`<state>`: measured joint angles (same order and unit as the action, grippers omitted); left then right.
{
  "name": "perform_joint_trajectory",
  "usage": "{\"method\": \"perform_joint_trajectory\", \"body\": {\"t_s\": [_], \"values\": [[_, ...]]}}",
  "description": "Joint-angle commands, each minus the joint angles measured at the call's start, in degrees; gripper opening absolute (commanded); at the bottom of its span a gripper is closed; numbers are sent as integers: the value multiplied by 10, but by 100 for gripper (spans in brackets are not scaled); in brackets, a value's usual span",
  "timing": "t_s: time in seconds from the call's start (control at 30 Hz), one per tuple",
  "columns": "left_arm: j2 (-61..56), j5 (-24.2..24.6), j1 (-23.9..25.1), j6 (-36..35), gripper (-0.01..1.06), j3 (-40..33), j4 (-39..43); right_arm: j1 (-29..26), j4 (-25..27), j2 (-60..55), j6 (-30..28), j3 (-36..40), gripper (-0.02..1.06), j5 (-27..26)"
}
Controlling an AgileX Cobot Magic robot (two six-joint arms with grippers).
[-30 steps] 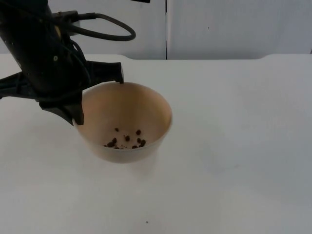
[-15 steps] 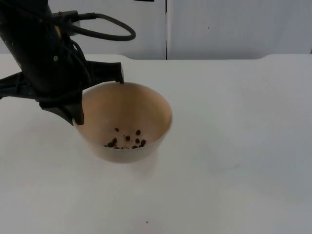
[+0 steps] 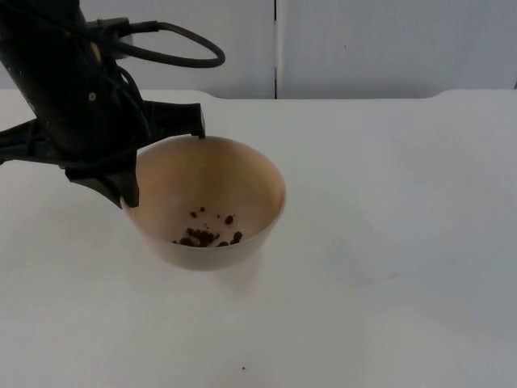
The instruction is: Pick up the bowl with the left hand and pour the coffee beans from the cup into the bowl with the right hand.
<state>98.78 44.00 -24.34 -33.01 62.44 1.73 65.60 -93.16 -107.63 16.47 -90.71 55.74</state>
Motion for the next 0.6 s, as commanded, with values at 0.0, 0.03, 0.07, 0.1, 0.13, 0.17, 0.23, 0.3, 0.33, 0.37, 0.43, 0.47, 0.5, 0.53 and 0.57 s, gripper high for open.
{"method": "perform_joint_trajectory", "body": {"t_s": [0.0, 0.03, 0.07, 0.1, 0.13, 0.17, 0.23, 0.3, 0.33, 0.37, 0.43, 0.47, 0.5, 0.53, 0.57], "values": [[-5, -4, -3, -5, 0, 1, -7, 4, -11, 7, 7, -1, 0, 5], [-5, -4, -3, -5, 0, 1, -7, 4, -8, 7, 10, -1, 0, 5], [-5, -4, -3, -5, 0, 1, -7, 4, -3, 7, 10, -1, 0, 6], [-5, -4, -3, -5, 0, 1, -7, 2, 7, 7, 11, -1, 0, 6], [-5, -4, -3, -5, 0, 1, -7, 2, 16, 7, 13, -1, 0, 6], [-5, -4, -3, -5, 0, 1, -7, 2, 16, 7, 13, -1, 0, 6], [-5, -4, -3, -5, 0, 1, -7, -3, 36, 7, 13, -1, 0, 6], [-5, -3, -3, -5, 0, 1, -7, -9, 46, 7, 25, -1, 0, 6], [-5, -3, -3, -5, 0, 1, -7, -9, 46, 7, 25, -1, 0, 6], [-5, -3, -3, -5, 0, 1, -7, -11, 52, 7, 28, -1, 0, 6], [-5, -2, -3, -5, 0, 1, -7, -17, 62, 7, 50, -1, 0, 6], [-5, -2, -3, -5, 0, 1, -7, -17, 65, 7, 56, -1, 0, 6], [-5, -2, -3, -5, 0, 1, -7, -17, 65, 7, 56, -1, 0, 6], [-5, -2, -3, -5, 0, 1, -7, -20, 71, 7, 57, -1, 0, 6], [-5, -2, -3, -5, 0, 1, -7, -21, 73, 7, 62, -1, 0, 6]]}}
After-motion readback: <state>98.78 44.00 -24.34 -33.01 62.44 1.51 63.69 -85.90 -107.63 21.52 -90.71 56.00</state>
